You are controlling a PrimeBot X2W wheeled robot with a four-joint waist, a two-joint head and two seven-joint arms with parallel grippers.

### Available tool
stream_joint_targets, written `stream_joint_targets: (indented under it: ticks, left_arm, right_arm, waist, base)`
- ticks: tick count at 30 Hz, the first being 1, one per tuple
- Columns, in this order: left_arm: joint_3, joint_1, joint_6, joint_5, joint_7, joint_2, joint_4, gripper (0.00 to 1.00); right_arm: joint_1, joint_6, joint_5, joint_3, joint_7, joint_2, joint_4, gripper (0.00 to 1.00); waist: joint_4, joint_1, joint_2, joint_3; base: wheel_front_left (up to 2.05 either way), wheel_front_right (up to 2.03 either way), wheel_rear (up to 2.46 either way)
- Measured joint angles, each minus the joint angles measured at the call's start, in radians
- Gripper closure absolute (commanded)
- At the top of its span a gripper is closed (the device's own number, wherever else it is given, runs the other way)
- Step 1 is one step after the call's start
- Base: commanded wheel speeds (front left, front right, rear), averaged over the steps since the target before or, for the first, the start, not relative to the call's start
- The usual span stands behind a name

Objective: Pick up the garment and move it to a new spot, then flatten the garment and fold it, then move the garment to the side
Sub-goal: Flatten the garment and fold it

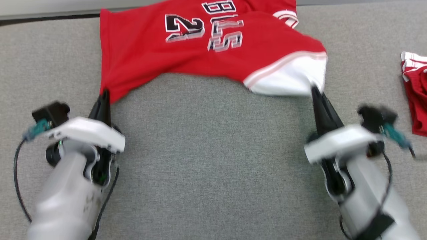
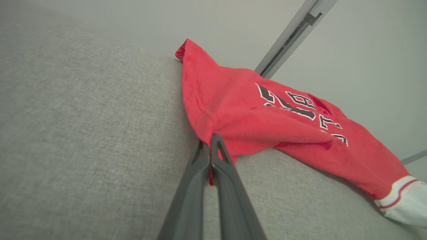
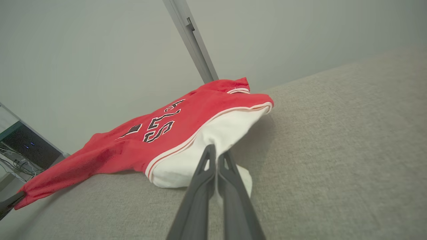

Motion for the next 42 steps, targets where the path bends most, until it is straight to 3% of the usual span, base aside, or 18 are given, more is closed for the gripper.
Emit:
stream_joint_targets:
  ticks: [8,12,15,22,27,32,38,42]
  left_arm:
    - [-0.027,0.269,0.0,-0.005,-0.005,0.094,-0.199,1.0]
    - [-0.029,0.396,0.012,-0.002,-0.001,0.145,-0.303,1.0]
    - [-0.03,0.498,0.057,-0.004,0.025,0.177,-0.406,1.0]
    - [-0.01,0.76,0.217,-0.026,0.107,0.262,-0.715,1.0]
    - [-0.014,0.869,0.295,-0.032,0.171,0.305,-0.884,1.0]
    - [-0.024,0.873,0.327,-0.041,0.227,0.317,-0.954,1.0]
    - [-0.035,0.834,0.322,-0.077,0.308,0.324,-0.949,1.0]
    - [-0.031,0.767,0.286,-0.108,0.356,0.328,-0.91,1.0]
  right_arm:
    - [0.459,0.0,-0.08,-0.155,0.0,-0.021,-0.352,1.0]
    - [0.644,0.0,-0.113,-0.216,0.075,-0.021,-0.53,1.0]
    - [0.77,0.0,-0.145,-0.251,0.164,-0.008,-0.665,1.0]
    - [0.992,0.001,-0.179,-0.299,0.336,0.016,-0.883,1.0]
    - [1.067,0.001,-0.188,-0.319,0.409,0.026,-0.955,1.0]
    - [1.059,0.0,-0.184,-0.319,0.456,0.026,-0.955,1.0]
    - [0.938,0.0,-0.149,-0.299,0.506,-0.004,-0.884,1.0]
    - [0.807,0.0,-0.132,-0.285,0.533,-0.034,-0.822,1.0]
  waist:
    - [0.01,0.0,0.0,-0.091]
    - [0.008,0.0001,0.0,-0.137]
    - [0.002,0.0001,0.0,-0.167]
    - [-0.014,0.0001,0.0,-0.221]
    - [-0.013,0.0,0.0,-0.235]
    - [-0.008,0.0001,0.0,-0.232]
    - [-0.009,0.0,0.0,-0.195]
    - [-0.005,0.0,0.0,-0.153]
  base:
    - [0.0,0.0,0.0]
    - [0.0,0.0,0.0]
    - [0.0,0.0,0.0]
    - [0.0,0.0,0.0]
    - [0.0,0.0,0.0]
    - [0.0,0.0,0.0]
    - [0.0,0.0,0.0]
    - [0.0,0.0,0.0]
